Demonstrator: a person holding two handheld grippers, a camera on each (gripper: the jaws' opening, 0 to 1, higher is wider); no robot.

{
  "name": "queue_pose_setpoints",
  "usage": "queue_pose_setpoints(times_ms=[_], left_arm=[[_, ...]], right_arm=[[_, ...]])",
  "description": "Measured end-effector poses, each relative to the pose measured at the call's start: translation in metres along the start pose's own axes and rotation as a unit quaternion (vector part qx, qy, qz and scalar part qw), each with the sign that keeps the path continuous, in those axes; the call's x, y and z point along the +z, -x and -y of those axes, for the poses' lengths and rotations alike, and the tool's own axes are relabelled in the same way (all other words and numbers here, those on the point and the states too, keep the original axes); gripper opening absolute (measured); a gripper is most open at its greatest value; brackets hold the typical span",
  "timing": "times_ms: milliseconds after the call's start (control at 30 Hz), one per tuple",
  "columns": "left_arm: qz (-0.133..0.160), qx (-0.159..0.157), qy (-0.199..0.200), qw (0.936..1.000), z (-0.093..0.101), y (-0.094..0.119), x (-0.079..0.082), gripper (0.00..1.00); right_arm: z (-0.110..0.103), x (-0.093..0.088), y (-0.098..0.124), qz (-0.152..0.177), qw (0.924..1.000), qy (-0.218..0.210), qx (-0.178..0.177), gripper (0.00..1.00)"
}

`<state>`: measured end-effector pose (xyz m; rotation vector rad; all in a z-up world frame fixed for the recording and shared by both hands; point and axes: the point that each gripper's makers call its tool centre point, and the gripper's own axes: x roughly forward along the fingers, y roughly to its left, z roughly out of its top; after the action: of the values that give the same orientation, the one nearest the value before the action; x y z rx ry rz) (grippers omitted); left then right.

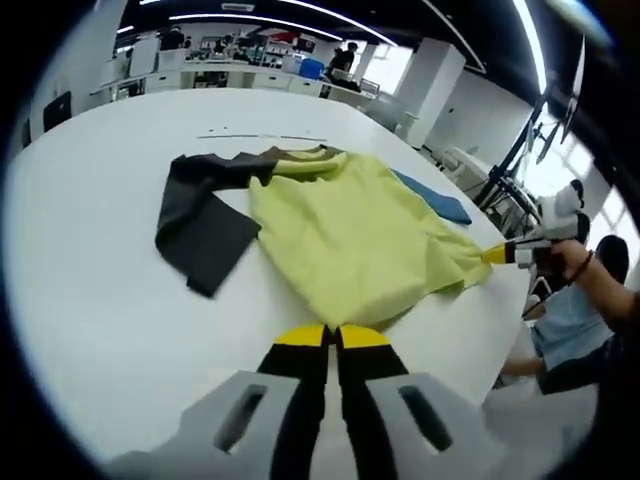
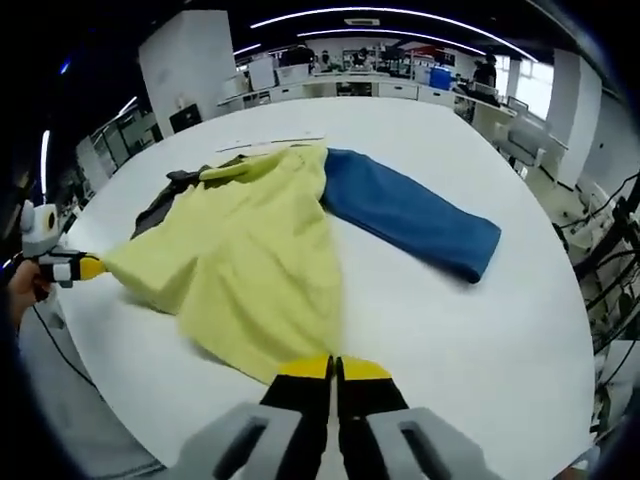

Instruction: Fold the garment on the visible template until the final outline fits inside the template.

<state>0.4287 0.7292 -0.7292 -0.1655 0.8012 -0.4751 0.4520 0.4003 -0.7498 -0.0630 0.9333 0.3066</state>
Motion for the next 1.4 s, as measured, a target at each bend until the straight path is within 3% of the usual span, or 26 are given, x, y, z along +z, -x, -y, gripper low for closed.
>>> queue_pose_setpoints(times_ms=[467,1400], left_arm=[[-0.025,0.006,0.023,0.9994,0.002,0.024,-0.040,0.00],[-0.066,0.034,0.026,0.9969,0.012,0.042,-0.084,0.00]], right_arm=[[0.006,-0.015,0.003,-0.018,0.9997,-0.013,0.010,0.00],[-0.001,-0.050,0.018,-0.043,0.9988,-0.013,0.018,0.00]])
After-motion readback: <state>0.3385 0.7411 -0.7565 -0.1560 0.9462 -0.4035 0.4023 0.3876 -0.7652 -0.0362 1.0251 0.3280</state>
